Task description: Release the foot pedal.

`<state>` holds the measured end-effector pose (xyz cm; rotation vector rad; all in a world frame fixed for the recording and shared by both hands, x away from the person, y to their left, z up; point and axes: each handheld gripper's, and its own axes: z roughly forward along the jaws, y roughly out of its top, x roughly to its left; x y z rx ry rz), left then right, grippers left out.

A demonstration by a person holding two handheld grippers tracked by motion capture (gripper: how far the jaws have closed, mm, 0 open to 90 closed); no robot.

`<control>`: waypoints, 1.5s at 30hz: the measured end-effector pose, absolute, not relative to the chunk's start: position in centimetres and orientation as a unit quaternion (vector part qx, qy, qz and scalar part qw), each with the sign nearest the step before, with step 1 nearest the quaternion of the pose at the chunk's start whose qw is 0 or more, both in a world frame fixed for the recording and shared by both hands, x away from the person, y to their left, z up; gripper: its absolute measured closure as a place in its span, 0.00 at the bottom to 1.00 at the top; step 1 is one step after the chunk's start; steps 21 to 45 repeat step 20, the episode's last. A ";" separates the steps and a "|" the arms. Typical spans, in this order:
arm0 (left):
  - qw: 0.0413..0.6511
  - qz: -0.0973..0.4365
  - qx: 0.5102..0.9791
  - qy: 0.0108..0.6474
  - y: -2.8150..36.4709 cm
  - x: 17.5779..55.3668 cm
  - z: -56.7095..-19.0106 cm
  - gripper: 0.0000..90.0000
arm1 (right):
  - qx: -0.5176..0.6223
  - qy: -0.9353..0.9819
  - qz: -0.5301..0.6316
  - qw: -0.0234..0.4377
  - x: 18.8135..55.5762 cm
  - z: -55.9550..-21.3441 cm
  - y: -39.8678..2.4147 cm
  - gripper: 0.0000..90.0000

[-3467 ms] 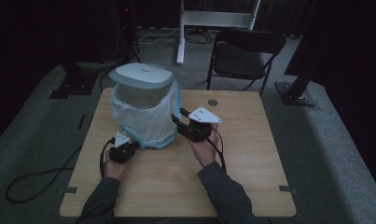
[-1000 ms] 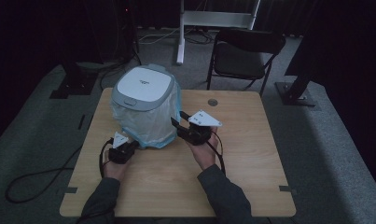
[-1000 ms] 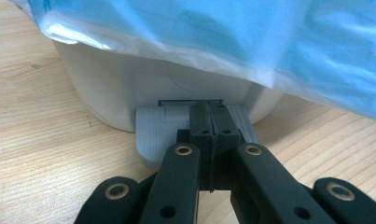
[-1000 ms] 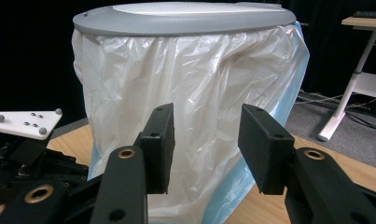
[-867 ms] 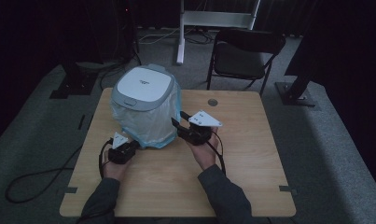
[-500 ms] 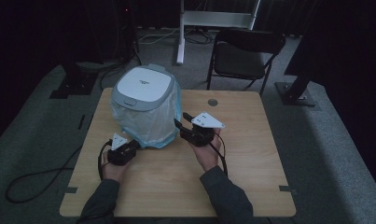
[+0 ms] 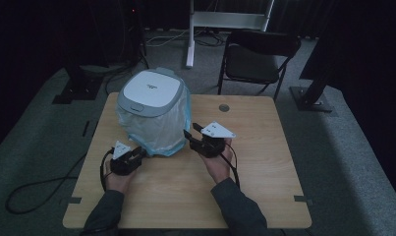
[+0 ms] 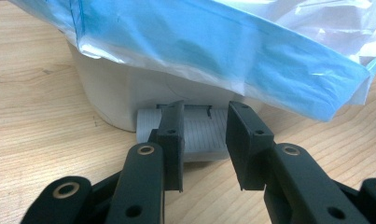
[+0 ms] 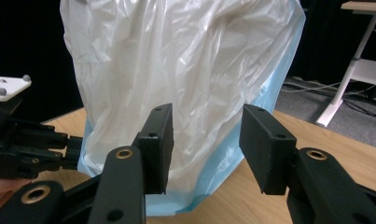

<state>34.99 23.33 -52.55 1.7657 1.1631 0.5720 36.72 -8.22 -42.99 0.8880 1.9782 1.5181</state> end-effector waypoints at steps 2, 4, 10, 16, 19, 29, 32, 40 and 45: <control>0.459 0.230 0.716 0.473 23.4 35.0 -52.6 0.76 | 0.327 0.727 0.553 0.243 36.7 -43.3 -8.3 0.59; 0.460 0.231 0.715 0.473 23.4 35.0 -52.6 0.76 | 0.329 0.730 0.549 0.241 36.6 -43.6 -8.3 0.59; 0.458 0.231 0.715 0.475 23.4 35.0 -52.6 0.76 | 0.335 0.739 0.536 0.234 36.5 -45.0 -8.8 0.58; 0.456 0.231 0.717 0.474 23.4 35.1 -52.6 0.76 | 0.346 0.754 0.512 0.225 36.4 -46.9 -9.5 0.58; 0.455 0.231 0.717 0.474 23.4 35.1 -52.6 0.76 | 0.353 0.763 0.495 0.220 36.3 -48.0 -10.0 0.57; 0.455 0.231 0.717 0.475 23.4 35.1 -52.6 0.76 | 0.356 0.767 0.488 0.216 36.3 -48.4 -10.2 0.56; 0.455 0.231 0.717 0.475 23.4 35.1 -52.6 0.76 | 0.356 0.767 0.488 0.216 36.3 -48.4 -10.2 0.56; 0.455 0.231 0.717 0.475 23.4 35.1 -52.6 0.76 | 0.356 0.767 0.488 0.216 36.3 -48.4 -10.2 0.56; 0.455 0.231 0.717 0.475 23.4 35.1 -52.6 0.76 | 0.356 0.767 0.488 0.216 36.3 -48.4 -10.2 0.56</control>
